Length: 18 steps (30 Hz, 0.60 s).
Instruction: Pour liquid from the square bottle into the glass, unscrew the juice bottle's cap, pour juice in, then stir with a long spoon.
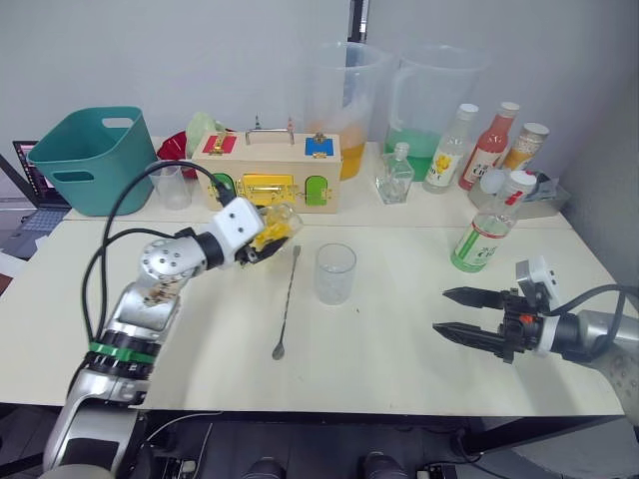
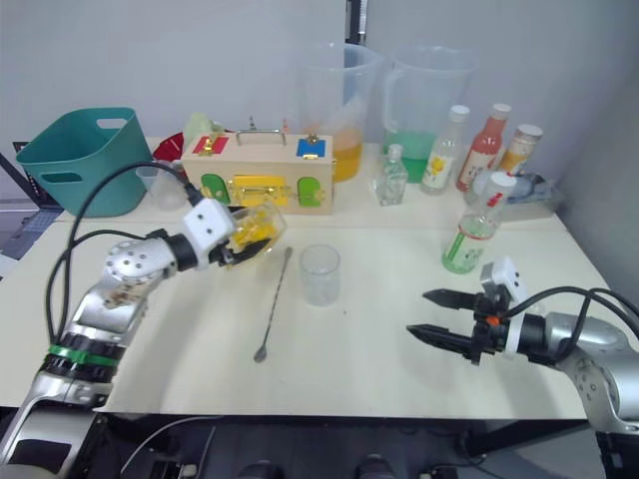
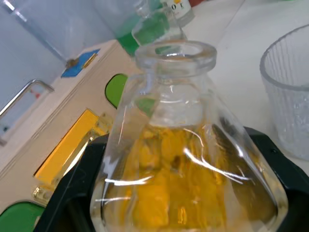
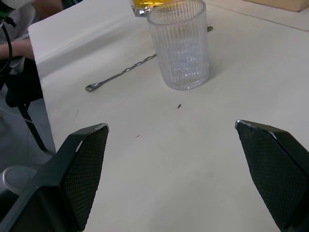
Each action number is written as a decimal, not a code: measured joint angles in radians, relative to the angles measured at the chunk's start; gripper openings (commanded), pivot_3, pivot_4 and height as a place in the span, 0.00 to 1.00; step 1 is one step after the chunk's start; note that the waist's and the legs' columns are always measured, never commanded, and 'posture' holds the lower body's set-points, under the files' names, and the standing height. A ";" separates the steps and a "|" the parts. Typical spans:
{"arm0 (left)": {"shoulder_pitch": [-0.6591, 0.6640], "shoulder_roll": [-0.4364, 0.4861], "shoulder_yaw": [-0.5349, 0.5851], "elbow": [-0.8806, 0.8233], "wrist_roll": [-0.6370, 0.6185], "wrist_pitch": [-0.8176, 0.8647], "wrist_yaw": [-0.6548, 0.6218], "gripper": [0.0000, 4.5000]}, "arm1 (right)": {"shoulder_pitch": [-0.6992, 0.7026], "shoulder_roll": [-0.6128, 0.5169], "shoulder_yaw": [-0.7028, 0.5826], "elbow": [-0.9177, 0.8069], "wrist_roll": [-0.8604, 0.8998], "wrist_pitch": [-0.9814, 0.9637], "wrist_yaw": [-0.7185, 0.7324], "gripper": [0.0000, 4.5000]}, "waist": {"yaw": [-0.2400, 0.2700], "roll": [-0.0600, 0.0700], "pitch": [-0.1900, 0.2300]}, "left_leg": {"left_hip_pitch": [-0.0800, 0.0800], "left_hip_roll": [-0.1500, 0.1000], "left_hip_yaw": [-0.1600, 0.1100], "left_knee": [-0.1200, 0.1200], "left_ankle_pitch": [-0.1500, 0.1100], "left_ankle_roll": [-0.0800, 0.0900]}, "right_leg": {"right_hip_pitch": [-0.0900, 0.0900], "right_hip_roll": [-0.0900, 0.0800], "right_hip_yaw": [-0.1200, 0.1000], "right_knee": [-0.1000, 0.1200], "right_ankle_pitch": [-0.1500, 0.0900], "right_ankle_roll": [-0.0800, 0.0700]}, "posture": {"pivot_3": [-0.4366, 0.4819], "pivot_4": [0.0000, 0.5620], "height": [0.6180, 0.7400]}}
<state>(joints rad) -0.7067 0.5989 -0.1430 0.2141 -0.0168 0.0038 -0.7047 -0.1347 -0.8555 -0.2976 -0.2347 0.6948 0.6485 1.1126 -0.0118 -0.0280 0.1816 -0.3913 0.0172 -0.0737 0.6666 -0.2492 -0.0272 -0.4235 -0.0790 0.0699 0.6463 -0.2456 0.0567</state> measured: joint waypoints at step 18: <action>-0.139 -0.093 -0.114 0.374 0.380 -0.518 0.280 0.63 | 0.147 -0.012 -0.194 -0.200 0.114 0.088 -0.177 0.99 | 0.000 -0.001 0.001 | 0.000 -0.001 0.000 0.001 0.000 0.000 | 0.000 -0.001 0.000 0.001 0.001 0.001 | 0.48 0.27 0.92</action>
<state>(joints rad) -0.8456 0.5058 -0.2568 0.5879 0.3627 -0.5142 -0.4243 0.0125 -0.8677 -0.4913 -0.4347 0.8090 0.7365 0.9352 -0.0121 -0.0293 0.1823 -0.3918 0.0164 -0.0742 0.6678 -0.2493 -0.0271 -0.4233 -0.0795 0.0700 0.6469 -0.2450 0.0578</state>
